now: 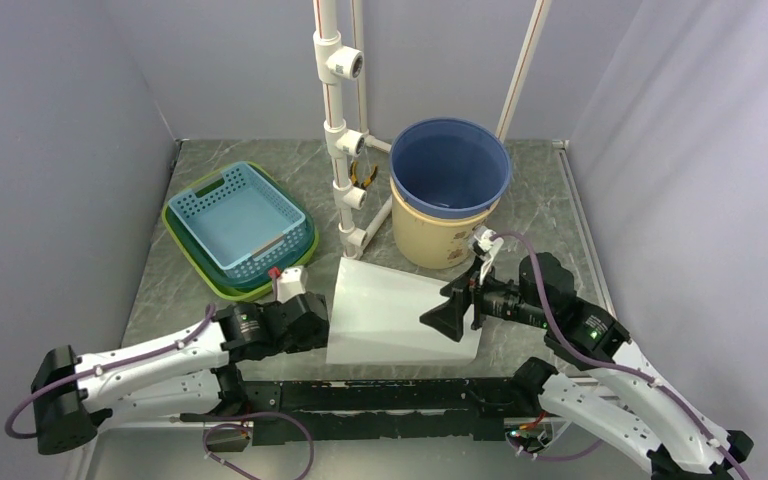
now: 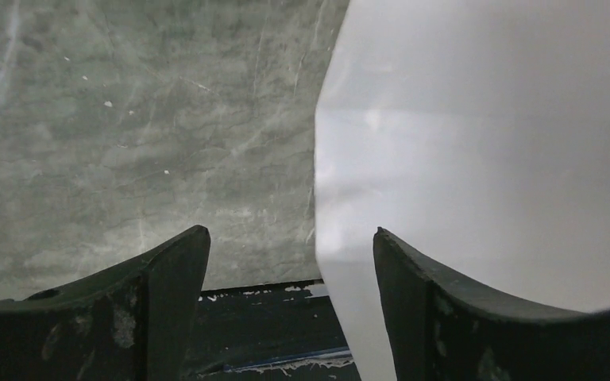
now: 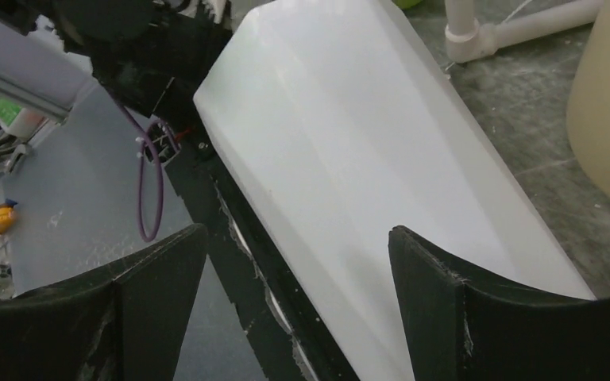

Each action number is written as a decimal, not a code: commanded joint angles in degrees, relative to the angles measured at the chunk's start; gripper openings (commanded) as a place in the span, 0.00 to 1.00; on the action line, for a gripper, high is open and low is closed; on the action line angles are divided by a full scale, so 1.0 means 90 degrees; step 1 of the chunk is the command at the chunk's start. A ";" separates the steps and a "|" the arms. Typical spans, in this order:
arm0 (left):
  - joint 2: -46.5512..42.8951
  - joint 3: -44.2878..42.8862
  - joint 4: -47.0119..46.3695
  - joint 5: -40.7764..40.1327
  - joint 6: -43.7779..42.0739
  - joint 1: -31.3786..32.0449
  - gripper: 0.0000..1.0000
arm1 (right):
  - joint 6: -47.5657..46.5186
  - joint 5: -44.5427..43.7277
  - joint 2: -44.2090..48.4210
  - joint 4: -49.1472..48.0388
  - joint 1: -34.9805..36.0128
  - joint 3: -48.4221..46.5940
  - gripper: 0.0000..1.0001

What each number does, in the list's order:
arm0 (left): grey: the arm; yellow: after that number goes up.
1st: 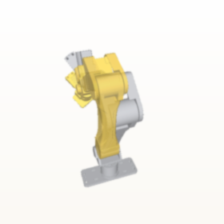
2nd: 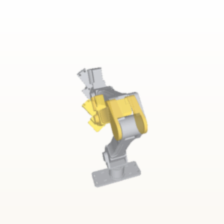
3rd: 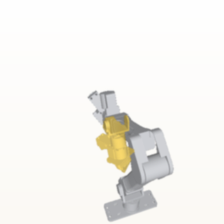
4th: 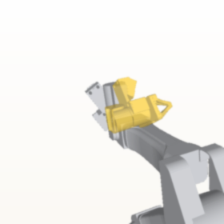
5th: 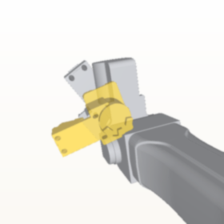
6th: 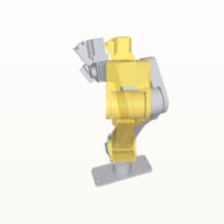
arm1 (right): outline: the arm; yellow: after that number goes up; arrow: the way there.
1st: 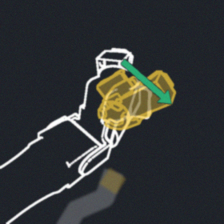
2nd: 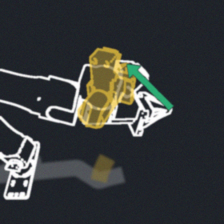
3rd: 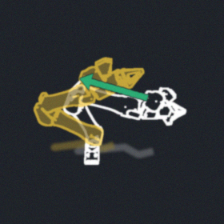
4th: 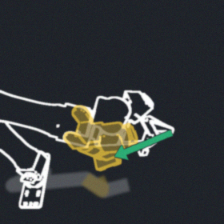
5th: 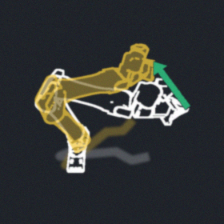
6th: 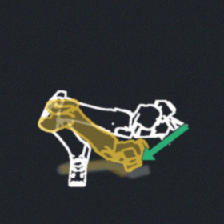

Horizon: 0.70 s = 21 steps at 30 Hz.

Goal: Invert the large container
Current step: Turn the container upside down at the center of the board.

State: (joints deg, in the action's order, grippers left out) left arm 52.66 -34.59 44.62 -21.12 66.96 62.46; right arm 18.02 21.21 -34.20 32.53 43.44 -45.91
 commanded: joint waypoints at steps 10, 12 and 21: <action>-0.1122 -0.1154 0.2550 -0.1070 0.0634 0.0024 0.86 | 0.0843 -0.3754 0.0140 0.0751 0.0026 -0.0407 0.98; -0.1347 -0.1215 0.2730 -0.1145 0.0695 0.0031 0.88 | 0.1064 -0.3861 0.0260 0.0606 0.0019 -0.0322 0.99; -0.2020 -0.1651 0.2625 -0.1045 -0.0052 0.0026 0.94 | 0.1826 -0.4704 0.0320 0.1012 0.0022 -0.0369 1.00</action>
State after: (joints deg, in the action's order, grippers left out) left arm 35.86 -46.19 68.47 -29.74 70.02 62.46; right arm 30.41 -13.91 -29.98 39.51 43.55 -47.20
